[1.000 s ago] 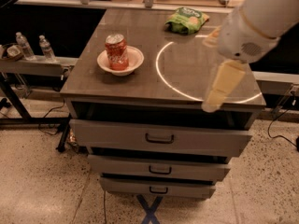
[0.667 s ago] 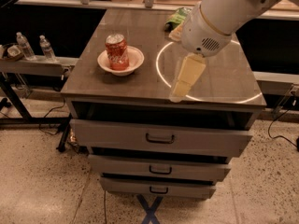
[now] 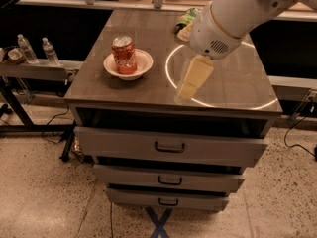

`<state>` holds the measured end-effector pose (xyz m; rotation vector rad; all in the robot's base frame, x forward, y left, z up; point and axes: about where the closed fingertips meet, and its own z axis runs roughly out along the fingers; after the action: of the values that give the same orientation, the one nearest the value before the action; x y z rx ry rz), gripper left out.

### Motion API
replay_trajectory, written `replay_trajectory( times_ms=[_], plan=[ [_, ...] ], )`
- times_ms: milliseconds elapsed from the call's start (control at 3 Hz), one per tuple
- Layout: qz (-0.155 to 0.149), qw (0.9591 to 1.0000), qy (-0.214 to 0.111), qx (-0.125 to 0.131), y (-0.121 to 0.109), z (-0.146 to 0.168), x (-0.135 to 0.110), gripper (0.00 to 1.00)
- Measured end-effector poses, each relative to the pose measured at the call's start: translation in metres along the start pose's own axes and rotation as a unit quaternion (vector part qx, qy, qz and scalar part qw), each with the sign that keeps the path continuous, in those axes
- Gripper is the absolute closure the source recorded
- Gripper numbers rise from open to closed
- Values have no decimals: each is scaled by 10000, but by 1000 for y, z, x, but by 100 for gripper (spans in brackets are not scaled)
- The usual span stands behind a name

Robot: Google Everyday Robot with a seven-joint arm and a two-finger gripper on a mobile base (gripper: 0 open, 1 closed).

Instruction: Pick coke can from paper bowl and place on counter

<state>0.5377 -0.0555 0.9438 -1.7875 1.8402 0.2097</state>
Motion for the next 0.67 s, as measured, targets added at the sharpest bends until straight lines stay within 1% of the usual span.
replay_trajectory(
  times_ms=[333,667],
  plan=[
    [153,9966,-790,173,-47,31,-27,0],
    [290,9901,-1356,213,-83,59,-43,0]
  ],
)
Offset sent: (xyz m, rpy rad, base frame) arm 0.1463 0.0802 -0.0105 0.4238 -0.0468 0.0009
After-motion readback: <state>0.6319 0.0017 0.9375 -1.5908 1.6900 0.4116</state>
